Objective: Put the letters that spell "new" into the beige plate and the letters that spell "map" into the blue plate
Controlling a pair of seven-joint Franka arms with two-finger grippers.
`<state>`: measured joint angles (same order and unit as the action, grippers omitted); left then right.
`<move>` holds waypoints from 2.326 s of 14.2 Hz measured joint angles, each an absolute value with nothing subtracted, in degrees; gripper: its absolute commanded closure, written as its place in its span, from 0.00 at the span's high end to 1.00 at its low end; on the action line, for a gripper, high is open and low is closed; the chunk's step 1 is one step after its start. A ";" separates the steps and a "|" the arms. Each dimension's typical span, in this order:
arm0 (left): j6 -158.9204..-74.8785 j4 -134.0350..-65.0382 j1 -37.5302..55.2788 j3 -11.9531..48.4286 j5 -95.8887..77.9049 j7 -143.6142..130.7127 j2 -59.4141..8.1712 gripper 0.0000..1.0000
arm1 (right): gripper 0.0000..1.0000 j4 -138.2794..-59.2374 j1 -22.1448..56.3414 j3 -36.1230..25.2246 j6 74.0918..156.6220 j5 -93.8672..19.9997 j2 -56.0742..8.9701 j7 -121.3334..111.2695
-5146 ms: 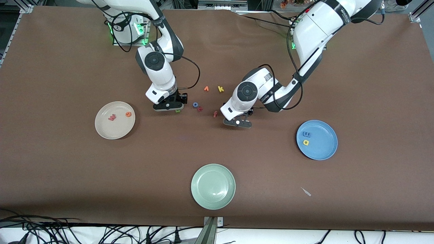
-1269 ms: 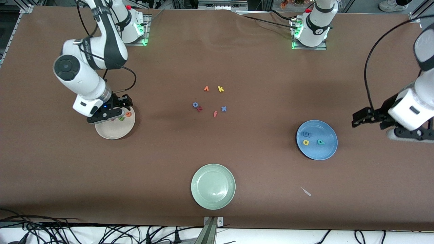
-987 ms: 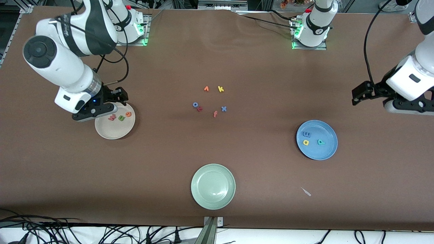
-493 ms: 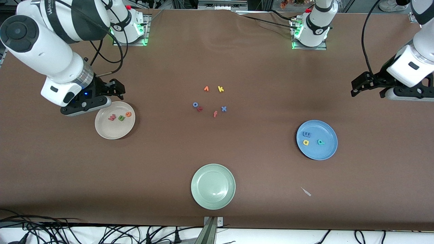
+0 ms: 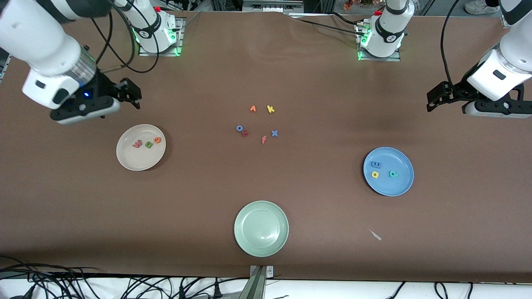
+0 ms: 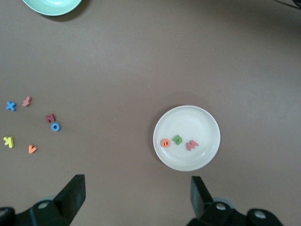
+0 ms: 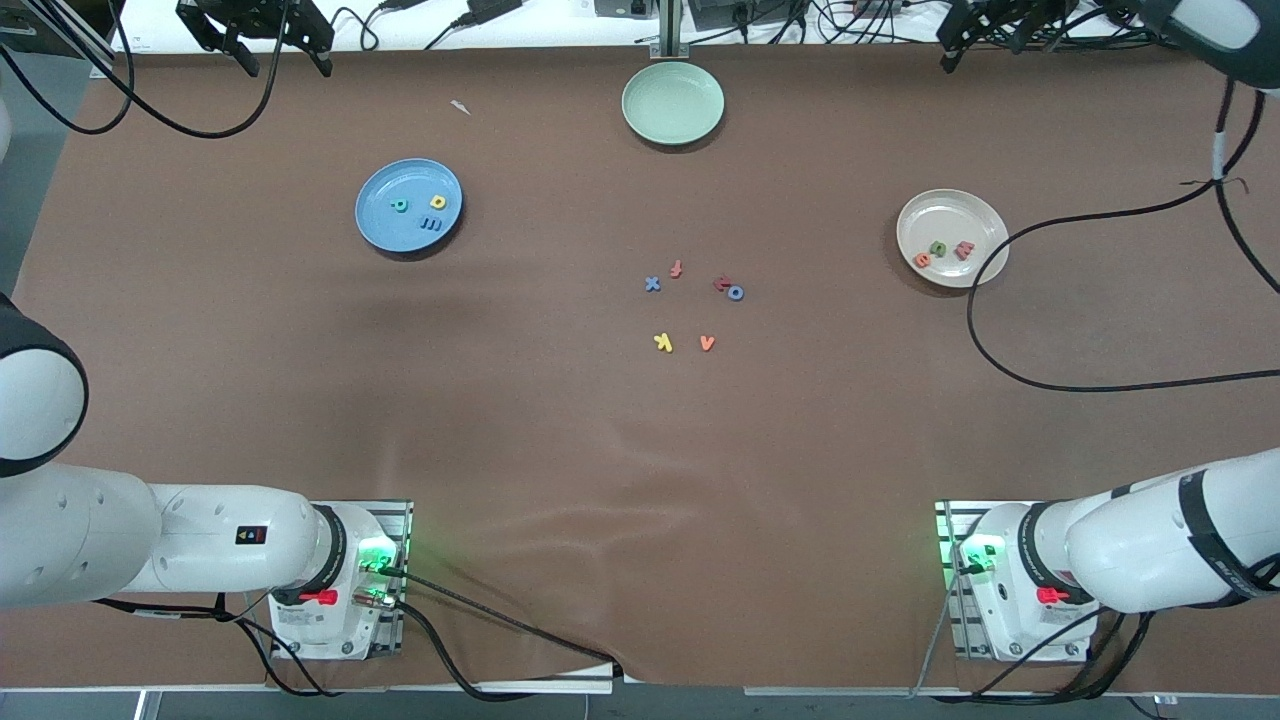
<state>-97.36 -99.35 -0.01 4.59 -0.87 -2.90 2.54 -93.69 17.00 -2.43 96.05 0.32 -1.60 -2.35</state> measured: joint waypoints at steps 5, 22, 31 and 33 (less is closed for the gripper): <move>-97.24 -99.01 0.11 4.53 -0.65 -2.89 2.48 1.00 | 0.99 -93.69 11.15 1.24 91.47 0.31 0.74 -2.34; -96.64 -98.84 0.10 4.34 -0.65 -2.89 2.07 1.00 | 1.00 -93.69 10.47 -0.50 83.51 0.30 0.82 -2.26; -96.63 -98.76 0.39 4.38 -0.65 -2.89 2.00 1.00 | 1.00 -92.37 10.47 -0.55 83.49 0.30 0.23 -2.25; -96.63 -98.75 0.40 4.38 -0.65 -2.89 2.00 1.00 | 1.00 -92.14 10.47 -0.55 83.49 0.30 0.07 -2.25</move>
